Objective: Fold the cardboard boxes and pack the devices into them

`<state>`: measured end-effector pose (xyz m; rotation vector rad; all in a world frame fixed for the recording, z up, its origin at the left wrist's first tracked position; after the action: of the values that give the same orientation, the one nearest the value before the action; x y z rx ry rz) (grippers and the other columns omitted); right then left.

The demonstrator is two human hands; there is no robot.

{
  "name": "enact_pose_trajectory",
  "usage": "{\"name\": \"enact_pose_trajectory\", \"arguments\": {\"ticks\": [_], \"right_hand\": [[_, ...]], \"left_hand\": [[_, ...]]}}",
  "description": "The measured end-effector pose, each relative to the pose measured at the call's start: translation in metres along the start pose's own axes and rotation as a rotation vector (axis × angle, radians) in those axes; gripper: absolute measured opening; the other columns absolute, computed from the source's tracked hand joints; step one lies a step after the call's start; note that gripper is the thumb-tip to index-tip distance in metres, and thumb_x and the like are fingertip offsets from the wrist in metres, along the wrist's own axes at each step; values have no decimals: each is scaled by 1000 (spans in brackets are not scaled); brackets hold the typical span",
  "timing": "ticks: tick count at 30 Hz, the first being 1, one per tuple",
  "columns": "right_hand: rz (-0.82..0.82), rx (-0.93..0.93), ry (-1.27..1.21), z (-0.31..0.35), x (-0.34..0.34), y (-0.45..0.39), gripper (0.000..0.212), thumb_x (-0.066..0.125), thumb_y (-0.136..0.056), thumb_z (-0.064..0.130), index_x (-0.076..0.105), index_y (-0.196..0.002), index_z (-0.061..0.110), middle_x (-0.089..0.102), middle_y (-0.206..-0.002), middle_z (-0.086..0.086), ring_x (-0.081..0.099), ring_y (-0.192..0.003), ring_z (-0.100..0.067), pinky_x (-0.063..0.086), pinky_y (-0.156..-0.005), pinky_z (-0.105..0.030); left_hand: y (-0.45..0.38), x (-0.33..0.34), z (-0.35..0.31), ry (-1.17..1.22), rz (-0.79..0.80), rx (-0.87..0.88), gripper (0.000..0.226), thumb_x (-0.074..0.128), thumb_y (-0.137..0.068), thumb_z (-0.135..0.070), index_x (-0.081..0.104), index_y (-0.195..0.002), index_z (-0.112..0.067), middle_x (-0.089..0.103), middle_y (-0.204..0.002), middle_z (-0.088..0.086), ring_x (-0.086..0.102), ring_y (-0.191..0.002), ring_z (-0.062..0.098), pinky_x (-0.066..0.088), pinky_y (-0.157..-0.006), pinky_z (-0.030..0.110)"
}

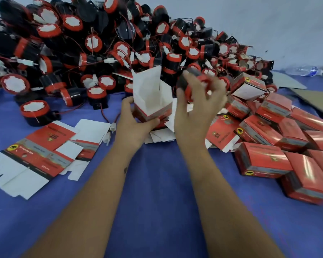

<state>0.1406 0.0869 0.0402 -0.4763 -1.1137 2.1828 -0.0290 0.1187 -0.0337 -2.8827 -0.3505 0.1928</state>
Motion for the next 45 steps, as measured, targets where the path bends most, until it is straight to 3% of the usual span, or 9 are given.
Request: {"name": "enact_pose_trajectory", "arguments": {"ticks": [4, 7, 10, 15, 19, 27, 34, 41, 45], "right_hand": [[160, -185, 173, 7, 12, 16, 44, 70, -84, -1, 60, -127, 1, 53, -133, -18, 44, -123, -29, 24, -109, -15], [229, -252, 133, 16, 19, 18, 39, 61, -87, -2, 64, -125, 5, 55, -128, -5, 44, -125, -8, 29, -105, -13], [443, -350, 174, 23, 39, 34, 42, 58, -87, 2, 60, -129, 1, 55, -131, -20, 45, -123, -31, 36, -101, -30], [639, -137, 94, 4, 47, 36, 48, 65, -85, 1, 54, -132, 2, 47, -141, -14, 44, -129, -25, 38, -102, -22], [644, -88, 92, -2, 44, 34, 46, 70, -84, 16, 56, -127, 10, 53, -134, -3, 46, -116, -12, 46, -86, -25], [607, -200, 434, -10, 49, 41, 30, 54, -96, 26, 71, -117, 12, 62, -124, -4, 51, -115, -27, 31, -99, -37], [506, 204, -82, -19, 36, 30, 17, 52, -92, 18, 69, -87, 16, 67, -82, 8, 55, -81, -8, 45, -72, -24], [355, 536, -308, -35, 25, 16, 50, 65, -89, 9, 45, -132, 23, 58, -89, 4, 52, -71, 5, 44, -67, -8], [408, 575, -376, -29, 27, 9, 36, 64, -93, 12, 51, -123, 28, 47, -64, -2, 47, -62, -7, 44, -63, -11]], "left_hand": [[1, 6, 1, -57, 55, 9, 63, 84, -77, -13, 49, -129, -20, 64, -117, -6, 61, -108, 12, 51, -90, 26], [0, 7, 0, -50, 79, -5, 62, 82, -79, -11, 50, -132, -16, 65, -112, -6, 62, -101, 10, 52, -85, 23], [-3, 9, 1, -62, 97, 1, 53, 72, -84, 2, 50, -130, -12, 63, -109, -1, 62, -101, 15, 54, -86, 27], [-7, 8, 4, -192, 95, 44, 46, 69, -86, -1, 53, -125, -17, 60, -96, -18, 59, -90, 1, 47, -74, 9], [-6, 7, 8, -164, 113, 23, 60, 72, -82, 0, 49, -134, -19, 62, -107, -14, 60, -102, 8, 49, -84, 17], [-6, 7, 8, -182, 94, 13, 49, 71, -84, -7, 48, -122, -25, 59, -95, -19, 59, -87, -4, 46, -69, 10], [-8, -2, 4, 106, -12, -30, 50, 63, -91, -23, 49, -138, -36, 65, -107, -28, 62, -98, -9, 50, -78, 11], [-10, -3, 10, -17, -52, -83, 38, 43, -105, -30, 49, -142, -35, 60, -123, -20, 57, -110, 2, 45, -87, 15], [-7, -3, 9, 80, -46, -144, 31, 42, -105, -31, 61, -129, -36, 68, -115, -15, 63, -105, 3, 50, -83, 19]]}}
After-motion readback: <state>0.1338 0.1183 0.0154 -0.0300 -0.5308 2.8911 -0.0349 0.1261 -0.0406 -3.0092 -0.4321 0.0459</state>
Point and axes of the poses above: each hand's wrist, its own y-axis away from the middle knuckle, its own x-axis out of the palm, z = x × y, the point moved 7 cm from there along -y, towards the middle knuckle
